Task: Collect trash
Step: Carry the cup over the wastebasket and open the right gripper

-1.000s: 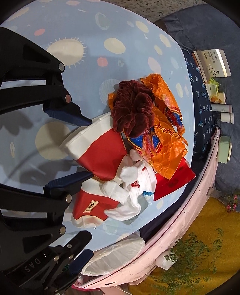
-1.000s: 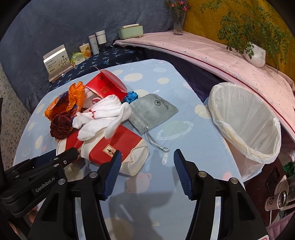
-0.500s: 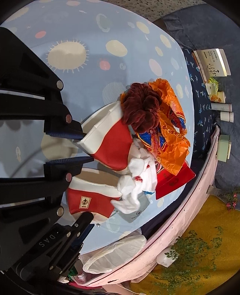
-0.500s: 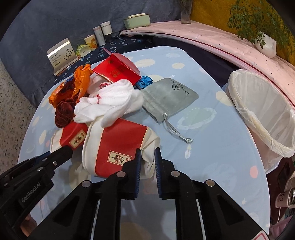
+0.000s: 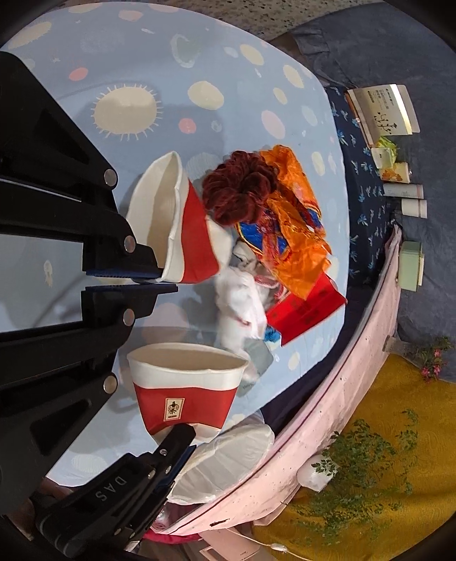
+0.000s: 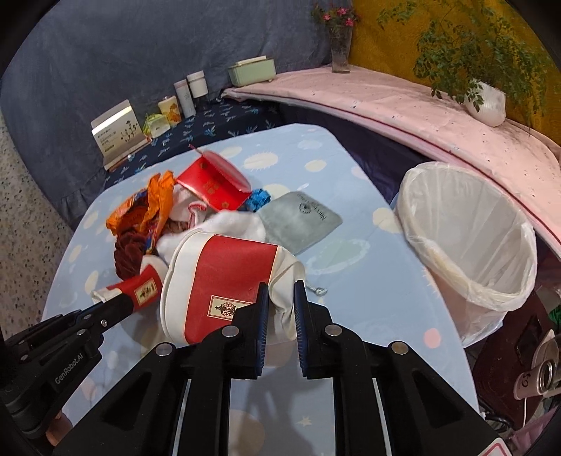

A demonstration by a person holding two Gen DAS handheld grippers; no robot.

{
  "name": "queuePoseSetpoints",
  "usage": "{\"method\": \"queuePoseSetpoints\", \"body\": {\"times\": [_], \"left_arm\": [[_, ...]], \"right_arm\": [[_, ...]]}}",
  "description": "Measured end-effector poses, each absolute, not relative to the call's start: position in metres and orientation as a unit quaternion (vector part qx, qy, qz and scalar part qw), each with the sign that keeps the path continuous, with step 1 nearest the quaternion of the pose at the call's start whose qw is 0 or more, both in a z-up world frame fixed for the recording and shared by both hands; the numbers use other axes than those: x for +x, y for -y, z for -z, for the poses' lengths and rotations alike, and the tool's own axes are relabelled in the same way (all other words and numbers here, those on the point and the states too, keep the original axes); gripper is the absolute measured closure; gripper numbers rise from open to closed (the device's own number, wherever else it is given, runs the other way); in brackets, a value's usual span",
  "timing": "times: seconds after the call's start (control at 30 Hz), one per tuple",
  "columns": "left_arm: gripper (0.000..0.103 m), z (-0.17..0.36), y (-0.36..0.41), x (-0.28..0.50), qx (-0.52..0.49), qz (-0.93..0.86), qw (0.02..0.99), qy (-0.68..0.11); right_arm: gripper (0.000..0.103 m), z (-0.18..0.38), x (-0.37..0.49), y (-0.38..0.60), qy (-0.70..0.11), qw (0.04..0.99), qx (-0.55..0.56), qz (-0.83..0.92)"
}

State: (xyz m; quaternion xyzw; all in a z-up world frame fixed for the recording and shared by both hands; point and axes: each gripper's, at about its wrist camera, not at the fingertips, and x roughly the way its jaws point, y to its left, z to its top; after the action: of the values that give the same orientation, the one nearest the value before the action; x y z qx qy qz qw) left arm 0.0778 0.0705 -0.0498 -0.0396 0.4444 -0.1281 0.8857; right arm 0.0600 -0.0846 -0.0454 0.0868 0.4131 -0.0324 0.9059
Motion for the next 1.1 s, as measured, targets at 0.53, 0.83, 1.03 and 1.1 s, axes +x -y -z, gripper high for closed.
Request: {"method": "queuePoseSetpoints", "body": {"times": [0.53, 0.83, 1.03, 1.1], "left_arm": [[0.101, -0.004, -0.010, 0.059, -0.011, 0.190, 0.897, -0.399], [0.101, -0.021, 0.066, 0.067, 0.013, 0.257, 0.887, -0.383], [0.101, -0.024, 0.120, 0.075, 0.034, 0.307, 0.874, -0.376], [0.101, -0.023, 0.136, 0.077, 0.040, 0.320, 0.870, -0.373]], "right_arm": [[0.089, 0.005, 0.036, 0.146, -0.360, 0.923, 0.112, 0.074], [0.089, 0.001, 0.027, 0.217, -0.342, 0.920, 0.136, 0.135], [0.089, 0.005, 0.026, 0.271, -0.336, 0.911, 0.156, 0.181], [0.089, 0.007, 0.026, 0.287, -0.335, 0.908, 0.161, 0.195]]}}
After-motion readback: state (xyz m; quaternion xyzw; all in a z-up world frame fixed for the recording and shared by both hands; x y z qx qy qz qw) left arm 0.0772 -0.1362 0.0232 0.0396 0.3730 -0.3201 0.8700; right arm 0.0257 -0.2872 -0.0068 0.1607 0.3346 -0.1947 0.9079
